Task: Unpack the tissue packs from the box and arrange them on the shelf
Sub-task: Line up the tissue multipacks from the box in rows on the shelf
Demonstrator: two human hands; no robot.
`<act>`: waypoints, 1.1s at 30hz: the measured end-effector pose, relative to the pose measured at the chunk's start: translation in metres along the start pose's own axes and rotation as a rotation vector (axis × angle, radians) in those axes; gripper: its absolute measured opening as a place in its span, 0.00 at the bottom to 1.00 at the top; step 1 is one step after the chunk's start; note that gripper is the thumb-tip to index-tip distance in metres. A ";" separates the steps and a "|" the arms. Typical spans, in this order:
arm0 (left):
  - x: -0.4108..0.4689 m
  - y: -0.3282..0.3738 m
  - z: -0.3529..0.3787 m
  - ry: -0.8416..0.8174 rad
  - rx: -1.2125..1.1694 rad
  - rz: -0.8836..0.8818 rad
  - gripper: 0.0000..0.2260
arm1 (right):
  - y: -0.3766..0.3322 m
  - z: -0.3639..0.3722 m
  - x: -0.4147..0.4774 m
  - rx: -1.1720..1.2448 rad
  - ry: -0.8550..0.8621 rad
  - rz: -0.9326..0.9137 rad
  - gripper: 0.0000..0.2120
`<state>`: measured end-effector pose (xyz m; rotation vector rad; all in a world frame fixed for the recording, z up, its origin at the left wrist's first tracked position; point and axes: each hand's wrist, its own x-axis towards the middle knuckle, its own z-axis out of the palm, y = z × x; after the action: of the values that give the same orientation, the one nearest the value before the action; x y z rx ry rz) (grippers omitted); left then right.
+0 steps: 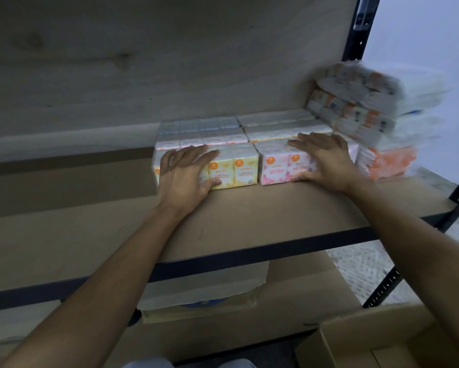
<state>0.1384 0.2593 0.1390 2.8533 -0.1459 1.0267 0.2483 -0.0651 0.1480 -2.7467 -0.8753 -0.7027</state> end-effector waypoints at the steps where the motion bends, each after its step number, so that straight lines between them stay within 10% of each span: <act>1: 0.001 0.000 0.001 0.001 0.006 0.002 0.27 | 0.001 0.000 0.001 0.004 -0.001 -0.002 0.41; 33: 0.001 0.004 0.005 0.030 0.063 -0.010 0.28 | -0.008 0.002 0.008 -0.031 -0.014 0.031 0.41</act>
<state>0.1418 0.2548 0.1366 2.8893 -0.0993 1.0911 0.2503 -0.0543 0.1509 -2.7891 -0.8291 -0.6976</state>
